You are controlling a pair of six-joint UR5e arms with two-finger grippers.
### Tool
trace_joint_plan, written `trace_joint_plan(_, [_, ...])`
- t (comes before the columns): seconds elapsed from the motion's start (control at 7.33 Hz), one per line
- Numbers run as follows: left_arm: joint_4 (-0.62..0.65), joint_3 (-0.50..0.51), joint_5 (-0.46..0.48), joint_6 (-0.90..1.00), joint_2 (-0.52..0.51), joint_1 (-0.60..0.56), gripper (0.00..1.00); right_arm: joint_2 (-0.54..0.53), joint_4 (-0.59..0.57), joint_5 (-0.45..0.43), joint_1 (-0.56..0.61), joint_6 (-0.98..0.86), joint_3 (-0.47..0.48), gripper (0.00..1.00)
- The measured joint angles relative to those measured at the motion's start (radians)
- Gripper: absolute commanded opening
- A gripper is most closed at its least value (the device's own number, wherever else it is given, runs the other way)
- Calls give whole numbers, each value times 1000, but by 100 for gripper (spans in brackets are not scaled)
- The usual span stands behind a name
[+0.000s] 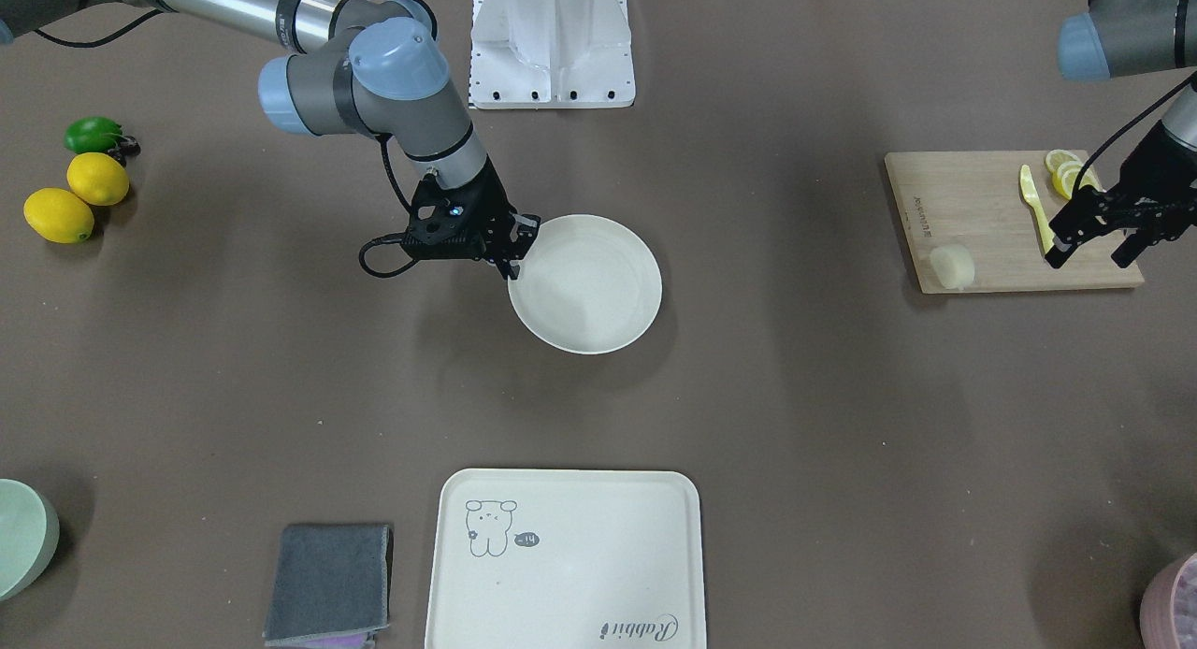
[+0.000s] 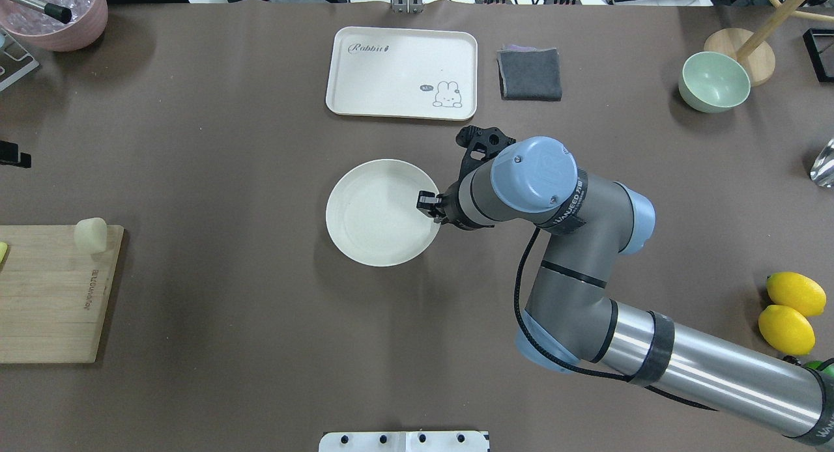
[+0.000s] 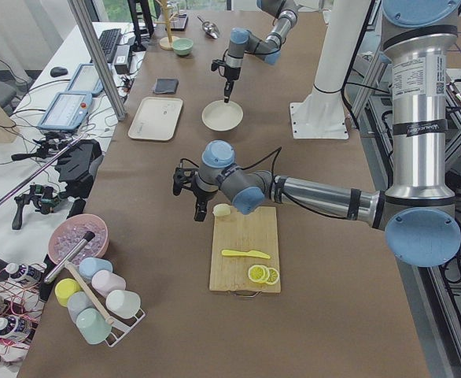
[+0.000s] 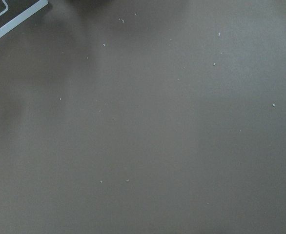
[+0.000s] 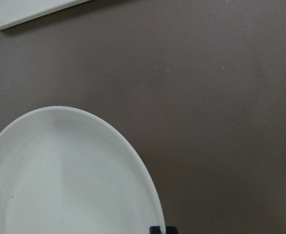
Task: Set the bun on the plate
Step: 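Drag the white plate with the right gripper to the table centre, release, then raise the right gripper off the plate while the left arm reaches toward the cutting board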
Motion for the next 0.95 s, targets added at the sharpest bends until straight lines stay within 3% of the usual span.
trace_joint_plan(0.41, [0, 0, 0, 0, -1, 0, 97, -17, 0, 0, -16, 0, -8, 0])
trace_joint_plan(0.55, [0, 1, 0, 0, -1, 0, 97, -21, 0, 0, -19, 0, -12, 32])
trace_joint_plan(0.68, [0, 1, 0, 0, -2, 0, 97, -23, 0, 0, -20, 0, -14, 99])
trace_joint_plan(0.95, [0, 1, 0, -2, -4, 5, 97, -26, -2, -10, -28, 2, -15, 100])
